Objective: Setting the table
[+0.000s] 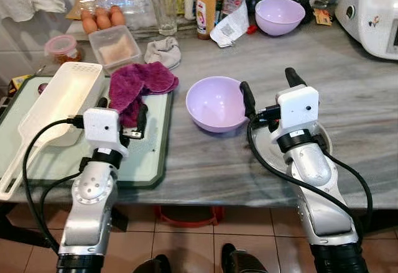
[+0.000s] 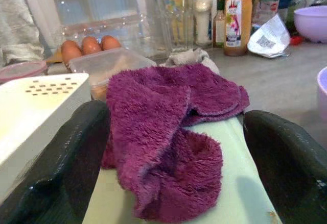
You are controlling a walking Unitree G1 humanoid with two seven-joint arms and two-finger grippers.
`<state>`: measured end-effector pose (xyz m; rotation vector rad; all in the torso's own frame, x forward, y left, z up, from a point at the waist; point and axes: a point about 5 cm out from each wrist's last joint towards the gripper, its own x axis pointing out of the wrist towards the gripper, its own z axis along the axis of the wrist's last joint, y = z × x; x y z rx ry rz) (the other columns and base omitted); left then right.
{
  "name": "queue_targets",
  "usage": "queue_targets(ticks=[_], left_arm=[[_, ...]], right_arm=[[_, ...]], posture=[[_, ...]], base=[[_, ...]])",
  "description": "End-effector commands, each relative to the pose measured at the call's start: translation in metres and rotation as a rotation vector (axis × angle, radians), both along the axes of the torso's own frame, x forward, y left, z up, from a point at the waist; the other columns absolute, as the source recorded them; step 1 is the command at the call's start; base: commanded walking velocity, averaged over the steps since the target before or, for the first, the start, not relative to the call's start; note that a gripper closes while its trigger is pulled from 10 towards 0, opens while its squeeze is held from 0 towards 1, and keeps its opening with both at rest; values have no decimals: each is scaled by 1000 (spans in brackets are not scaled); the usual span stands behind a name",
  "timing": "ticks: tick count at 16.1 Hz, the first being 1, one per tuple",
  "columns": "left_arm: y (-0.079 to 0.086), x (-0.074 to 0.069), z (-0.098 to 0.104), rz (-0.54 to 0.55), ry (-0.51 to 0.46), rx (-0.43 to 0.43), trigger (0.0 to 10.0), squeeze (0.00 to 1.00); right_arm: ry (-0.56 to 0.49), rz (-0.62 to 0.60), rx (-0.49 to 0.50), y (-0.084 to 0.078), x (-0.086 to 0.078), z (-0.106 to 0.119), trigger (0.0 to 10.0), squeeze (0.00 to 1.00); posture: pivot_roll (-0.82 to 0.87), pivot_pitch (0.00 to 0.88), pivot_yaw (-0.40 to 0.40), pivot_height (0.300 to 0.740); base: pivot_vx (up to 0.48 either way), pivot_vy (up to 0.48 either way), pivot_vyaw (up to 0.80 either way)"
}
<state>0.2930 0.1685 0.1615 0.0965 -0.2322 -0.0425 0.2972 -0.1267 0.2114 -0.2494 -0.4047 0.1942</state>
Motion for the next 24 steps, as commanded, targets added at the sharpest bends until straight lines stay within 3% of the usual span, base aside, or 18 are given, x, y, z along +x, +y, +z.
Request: queue_targets(ticks=[1,9,24], left_arm=[[1,-2,-3,24,18,17,10000,0],[-2,2,-3,28,31,34,10000,0],[-6,2,-5,9,48,31,10000,0]], right_arm=[[12,2,-1,0,0,-4,10000,0],[27,2,4,0,1,-8,10000,0],[40,-37,23,-7,3,-9,10000,0]], posture=[[-111,180,25,740],[-107,179,24,740],[-116,187,24,740]], base=[[0,0,-450],[0,0,0],[-299,0,0]])
